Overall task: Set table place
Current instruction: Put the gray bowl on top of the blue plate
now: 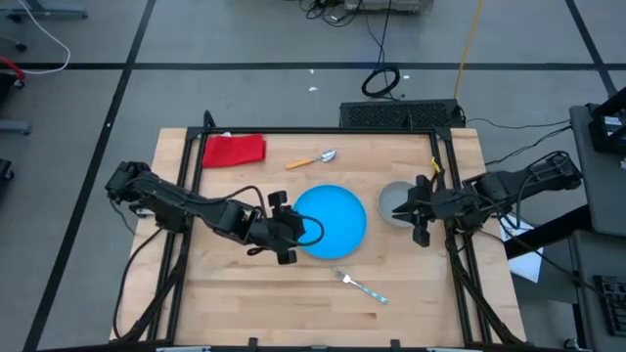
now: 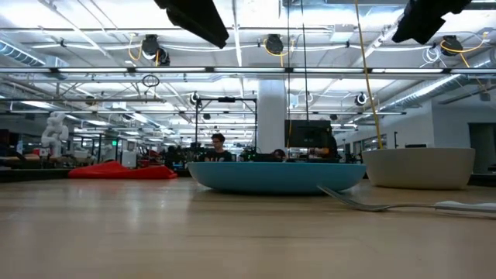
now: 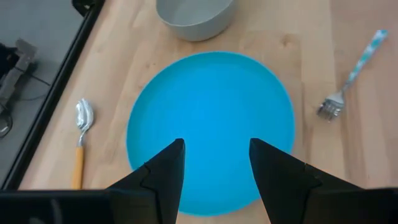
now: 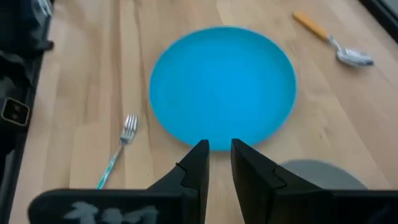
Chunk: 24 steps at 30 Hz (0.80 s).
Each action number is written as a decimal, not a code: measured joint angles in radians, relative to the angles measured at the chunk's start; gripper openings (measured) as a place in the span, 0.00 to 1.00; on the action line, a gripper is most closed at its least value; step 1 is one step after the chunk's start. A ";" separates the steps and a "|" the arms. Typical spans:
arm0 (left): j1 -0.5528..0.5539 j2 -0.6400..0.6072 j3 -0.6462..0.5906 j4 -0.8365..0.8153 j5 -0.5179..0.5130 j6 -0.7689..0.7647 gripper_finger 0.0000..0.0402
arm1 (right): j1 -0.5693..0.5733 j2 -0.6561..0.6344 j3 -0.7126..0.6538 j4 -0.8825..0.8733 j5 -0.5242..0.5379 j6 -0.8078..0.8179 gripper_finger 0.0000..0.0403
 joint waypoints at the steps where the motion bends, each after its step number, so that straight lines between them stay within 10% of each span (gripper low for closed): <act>1: 0.002 0.000 0.000 0.000 0.000 0.000 0.46 | 0.005 0.013 0.021 -0.028 0.000 0.009 0.15; 24: -0.005 0.000 -0.069 0.014 0.005 -0.036 0.46 | 0.094 0.372 0.442 -0.649 -0.135 0.221 0.28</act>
